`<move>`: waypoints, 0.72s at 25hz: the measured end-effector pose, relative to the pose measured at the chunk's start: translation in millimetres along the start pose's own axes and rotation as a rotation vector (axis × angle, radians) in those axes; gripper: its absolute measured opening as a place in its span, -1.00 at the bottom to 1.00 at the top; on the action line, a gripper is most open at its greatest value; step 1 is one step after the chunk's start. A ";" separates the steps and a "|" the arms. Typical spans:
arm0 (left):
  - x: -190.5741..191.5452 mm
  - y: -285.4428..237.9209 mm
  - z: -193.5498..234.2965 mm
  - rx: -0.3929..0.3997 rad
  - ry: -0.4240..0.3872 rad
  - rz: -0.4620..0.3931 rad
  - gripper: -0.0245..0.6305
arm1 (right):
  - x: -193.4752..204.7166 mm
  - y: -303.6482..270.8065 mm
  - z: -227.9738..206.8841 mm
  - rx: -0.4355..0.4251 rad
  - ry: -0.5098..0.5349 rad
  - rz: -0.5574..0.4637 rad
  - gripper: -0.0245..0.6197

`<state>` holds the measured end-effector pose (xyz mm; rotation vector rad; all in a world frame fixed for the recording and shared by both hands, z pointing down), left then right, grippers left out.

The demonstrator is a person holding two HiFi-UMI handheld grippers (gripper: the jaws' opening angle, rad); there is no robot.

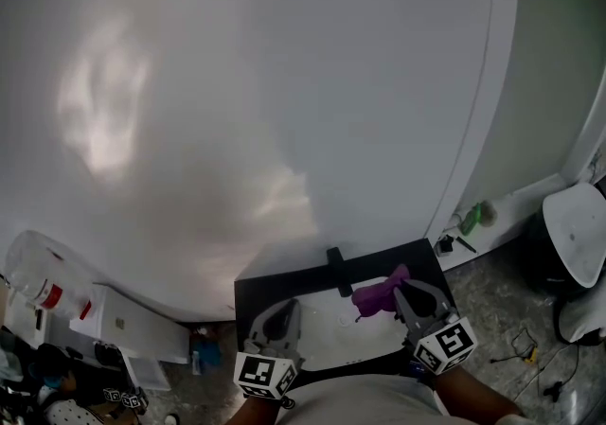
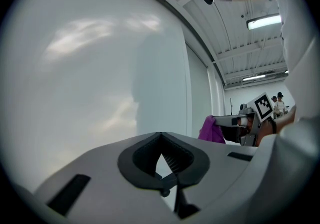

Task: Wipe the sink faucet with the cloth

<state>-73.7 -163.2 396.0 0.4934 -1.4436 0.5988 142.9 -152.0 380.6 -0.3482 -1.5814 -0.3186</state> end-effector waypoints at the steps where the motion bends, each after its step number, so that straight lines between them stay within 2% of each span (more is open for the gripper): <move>1: 0.1 -0.1 -1.1 0.001 0.006 0.000 -0.91 | -0.9 0.8 -0.2 -0.001 -0.004 -0.001 -0.83; 18: 6.7 -0.5 -3.2 -0.001 0.017 0.015 -0.91 | -5.8 1.1 2.8 -0.020 0.015 0.007 -0.84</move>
Point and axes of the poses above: the fingertips, and each gripper's own axes: y backward along the fingers, z to its left, x out of its underside, the point moved 2 cm from there along y, backward along the fingers, and after that the axes turned 7 degrees about x, right-handed, at the moved point
